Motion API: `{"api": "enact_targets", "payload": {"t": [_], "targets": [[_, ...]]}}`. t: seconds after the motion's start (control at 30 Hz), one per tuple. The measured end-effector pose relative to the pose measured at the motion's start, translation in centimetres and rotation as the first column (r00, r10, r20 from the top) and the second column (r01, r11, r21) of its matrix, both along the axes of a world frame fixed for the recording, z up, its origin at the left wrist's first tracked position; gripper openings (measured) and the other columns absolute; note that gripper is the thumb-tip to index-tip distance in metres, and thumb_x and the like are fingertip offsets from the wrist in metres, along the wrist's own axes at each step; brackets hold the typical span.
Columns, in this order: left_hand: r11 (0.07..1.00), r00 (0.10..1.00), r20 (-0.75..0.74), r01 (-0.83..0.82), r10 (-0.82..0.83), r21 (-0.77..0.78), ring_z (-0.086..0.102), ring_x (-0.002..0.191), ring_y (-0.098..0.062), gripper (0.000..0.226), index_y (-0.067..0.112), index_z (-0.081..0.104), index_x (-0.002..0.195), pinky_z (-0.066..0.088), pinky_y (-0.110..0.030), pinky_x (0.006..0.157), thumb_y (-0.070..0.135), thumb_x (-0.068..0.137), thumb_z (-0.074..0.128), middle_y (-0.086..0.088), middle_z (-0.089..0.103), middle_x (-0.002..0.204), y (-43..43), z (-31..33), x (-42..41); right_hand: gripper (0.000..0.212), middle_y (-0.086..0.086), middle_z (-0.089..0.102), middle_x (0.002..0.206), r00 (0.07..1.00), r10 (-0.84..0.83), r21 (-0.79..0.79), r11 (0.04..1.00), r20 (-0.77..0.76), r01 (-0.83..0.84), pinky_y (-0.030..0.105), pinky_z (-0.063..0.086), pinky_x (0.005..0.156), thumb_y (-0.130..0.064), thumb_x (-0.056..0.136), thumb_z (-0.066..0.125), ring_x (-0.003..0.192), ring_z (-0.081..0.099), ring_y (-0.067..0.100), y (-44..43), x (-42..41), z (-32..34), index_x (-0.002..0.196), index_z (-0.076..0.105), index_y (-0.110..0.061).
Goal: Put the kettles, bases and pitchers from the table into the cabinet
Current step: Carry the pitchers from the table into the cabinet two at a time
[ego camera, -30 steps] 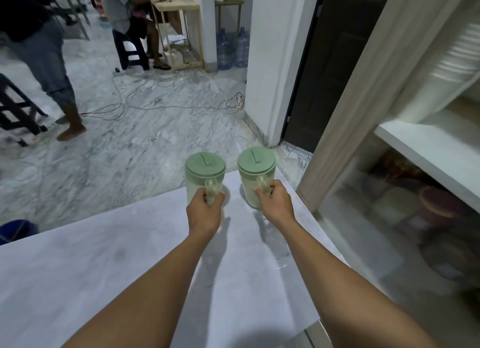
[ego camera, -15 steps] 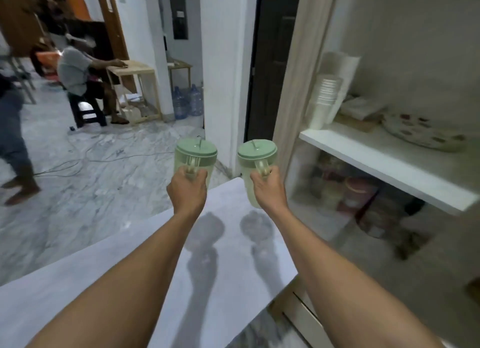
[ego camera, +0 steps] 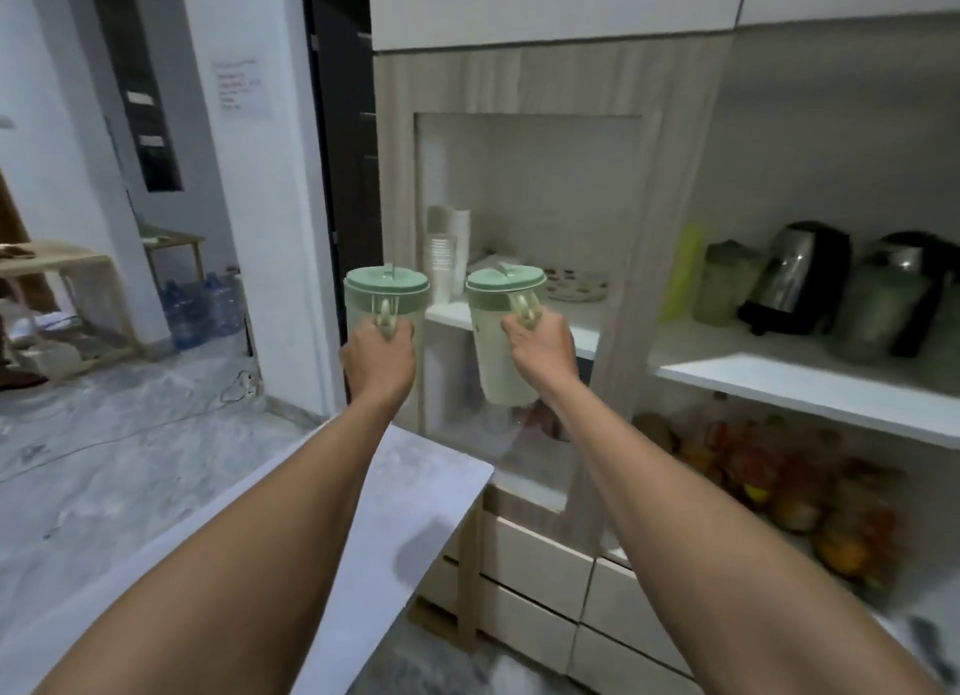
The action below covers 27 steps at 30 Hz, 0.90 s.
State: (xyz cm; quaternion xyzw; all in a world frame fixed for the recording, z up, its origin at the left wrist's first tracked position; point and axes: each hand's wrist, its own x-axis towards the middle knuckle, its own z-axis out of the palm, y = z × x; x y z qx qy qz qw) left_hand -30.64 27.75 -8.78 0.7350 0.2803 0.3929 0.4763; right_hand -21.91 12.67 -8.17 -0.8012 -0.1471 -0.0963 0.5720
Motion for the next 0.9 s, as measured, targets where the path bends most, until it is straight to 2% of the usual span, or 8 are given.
{"api": "enact_targets", "payload": {"t": [0.1,0.23,0.33,0.47,0.53,0.7,0.8,0.9], "targets": [[0.998,0.997,0.033,0.065,-0.066,0.019,0.056,0.080,-0.026,0.023,0.008,0.064,0.093,0.038,-0.032,0.069,0.029,0.090,0.056,-0.008,0.065,0.085,-3.9,2.1,-0.3,0.016,-0.003,0.053,0.062,0.995,-0.079,0.004,0.997,0.057,0.079,0.031,0.034,0.051,-0.023,0.087,0.061,0.063,0.051,0.020,-4.6,-0.9,2.6,0.075,0.057,-0.013],[0.987,0.983,0.092,0.159,-0.162,0.039,0.060,0.076,-0.023,0.020,0.009,0.065,0.089,0.039,-0.029,0.065,0.028,0.088,0.059,-0.006,0.066,0.081,-9.7,4.5,-0.2,0.018,-0.003,0.053,0.058,0.986,-0.146,0.068,0.988,0.080,0.141,0.029,0.034,0.051,-0.020,0.088,0.061,0.054,0.047,0.014,-11.1,-2.2,4.9,0.071,0.058,-0.015],[0.976,0.967,0.133,0.216,-0.216,0.013,0.063,0.077,-0.027,0.021,0.009,0.067,0.085,0.042,-0.030,0.063,0.028,0.087,0.060,-0.007,0.067,0.078,-13.6,5.8,0.1,0.013,0.003,0.064,0.069,0.977,-0.193,0.123,0.976,0.091,0.181,0.030,0.042,0.059,-0.021,0.088,0.061,0.065,0.058,0.019,-15.3,-3.0,5.9,0.081,0.066,-0.012],[0.970,0.961,0.134,0.241,-0.242,0.023,0.056,0.070,-0.021,0.020,0.008,0.064,0.082,0.038,-0.027,0.061,0.026,0.091,0.060,-0.002,0.061,0.074,-19.7,7.5,0.1,0.016,-0.002,0.059,0.065,0.968,-0.247,0.143,0.961,0.055,0.237,0.027,0.035,0.052,-0.022,0.090,0.061,0.058,0.052,0.014,-21.5,-3.9,7.1,0.074,0.060,-0.017],[0.969,0.960,0.130,0.244,-0.248,0.043,0.054,0.074,-0.022,0.018,0.012,0.063,0.083,0.038,-0.027,0.069,0.028,0.091,0.060,-0.003,0.060,0.078,-22.4,8.1,0.1,0.017,0.000,0.060,0.065,0.959,-0.279,0.155,0.950,0.041,0.270,0.027,0.038,0.054,-0.024,0.088,0.062,0.058,0.054,0.017,-24.3,-3.9,7.5,0.072,0.060,-0.017],[0.951,0.939,0.148,0.304,-0.309,0.055,0.056,0.076,-0.025,0.021,0.012,0.063,0.080,0.038,-0.029,0.071,0.029,0.091,0.060,-0.005,0.062,0.079,-28.9,8.8,0.6,0.018,0.004,0.068,0.075,0.933,-0.360,0.176,0.920,0.019,0.351,0.029,0.041,0.060,-0.028,0.086,0.063,0.069,0.061,0.021,-31.7,-3.7,8.4,0.084,0.069,-0.011],[0.941,0.929,0.150,0.333,-0.339,0.064,0.054,0.072,-0.024,0.022,0.011,0.062,0.077,0.036,-0.028,0.066,0.028,0.092,0.059,-0.004,0.060,0.074,-32.4,9.2,1.0,0.018,0.006,0.071,0.077,0.926,-0.377,0.177,0.913,0.017,0.368,0.030,0.045,0.064,-0.028,0.086,0.064,0.071,0.064,0.023,-35.2,-3.4,8.6,0.083,0.070,-0.011],[0.918,0.904,0.163,0.396,-0.396,0.037,0.053,0.063,-0.019,0.022,0.010,0.063,0.077,0.032,-0.028,0.049,0.026,0.092,0.059,0.000,0.057,0.065,-36.3,9.3,1.9,0.019,0.005,0.071,0.079,0.908,-0.418,0.163,0.897,0.015,0.410,0.029,0.044,0.062,-0.029,0.087,0.064,0.072,0.064,0.023,-38.7,-2.9,8.5,0.087,0.070,-0.011]]}}
